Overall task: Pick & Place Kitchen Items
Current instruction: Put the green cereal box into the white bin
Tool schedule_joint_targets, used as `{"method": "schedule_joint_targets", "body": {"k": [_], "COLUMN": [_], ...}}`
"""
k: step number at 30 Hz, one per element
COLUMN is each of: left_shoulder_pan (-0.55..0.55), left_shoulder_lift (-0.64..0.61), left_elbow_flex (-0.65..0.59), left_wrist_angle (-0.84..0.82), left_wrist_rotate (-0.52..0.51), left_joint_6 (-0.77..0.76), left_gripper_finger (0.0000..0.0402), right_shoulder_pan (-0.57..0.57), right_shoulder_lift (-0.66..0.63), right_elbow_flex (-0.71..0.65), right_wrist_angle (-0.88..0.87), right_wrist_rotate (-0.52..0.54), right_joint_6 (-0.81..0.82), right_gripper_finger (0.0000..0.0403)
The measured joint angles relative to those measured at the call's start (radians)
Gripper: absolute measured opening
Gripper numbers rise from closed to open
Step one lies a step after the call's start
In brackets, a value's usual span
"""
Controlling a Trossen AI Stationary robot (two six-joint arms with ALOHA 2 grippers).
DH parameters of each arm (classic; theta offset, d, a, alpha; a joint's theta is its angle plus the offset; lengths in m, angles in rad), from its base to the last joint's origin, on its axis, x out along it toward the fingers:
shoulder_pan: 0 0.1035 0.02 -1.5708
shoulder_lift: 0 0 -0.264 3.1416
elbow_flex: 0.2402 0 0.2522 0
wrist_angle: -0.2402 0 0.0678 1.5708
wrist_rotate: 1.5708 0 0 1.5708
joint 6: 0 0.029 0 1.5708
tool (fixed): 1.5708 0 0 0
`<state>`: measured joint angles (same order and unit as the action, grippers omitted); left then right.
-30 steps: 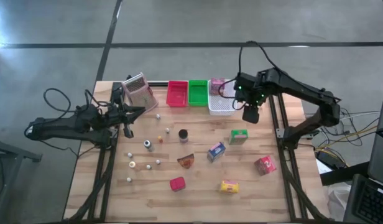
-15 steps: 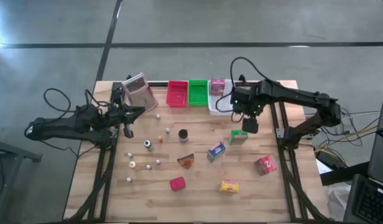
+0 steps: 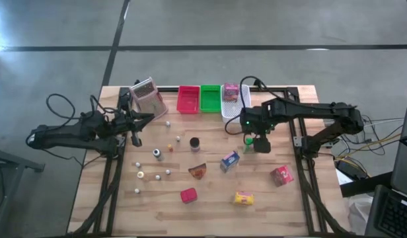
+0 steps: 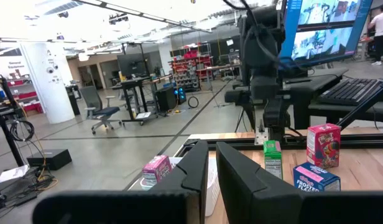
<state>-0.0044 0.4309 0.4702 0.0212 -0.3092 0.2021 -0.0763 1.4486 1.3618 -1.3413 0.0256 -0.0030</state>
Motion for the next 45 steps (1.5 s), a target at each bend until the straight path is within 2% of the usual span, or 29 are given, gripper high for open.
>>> {"method": "schedule_joint_targets", "body": {"k": [10,23,32,45], "left_shoulder_pan": [0.000,0.000,0.000,0.000], "left_shoulder_lift": [0.000,0.000,0.000,0.000], "left_elbow_flex": [0.000,0.000,0.000,0.000], "left_wrist_angle": [0.000,0.000,0.000,0.000], "left_wrist_rotate": [0.000,0.000,0.000,0.000], "left_joint_6": [0.000,0.000,0.000,0.000], "left_gripper_finger": [0.0039,0.0039,0.0039,0.0039], "right_shoulder_pan": [0.001,0.002,0.002,0.002], "right_shoulder_lift": [0.007,0.011,0.011,0.012], "right_elbow_flex": [-0.106,-0.187,-0.273,-0.362], "right_wrist_angle": [0.054,0.130,0.224,0.340], "right_wrist_rotate": [-0.030,-0.033,-0.033,-0.033], "right_joint_6": [0.001,0.000,-0.004,-0.019], "right_gripper_finger": [0.0250,0.0297,0.0311,0.0277]}}
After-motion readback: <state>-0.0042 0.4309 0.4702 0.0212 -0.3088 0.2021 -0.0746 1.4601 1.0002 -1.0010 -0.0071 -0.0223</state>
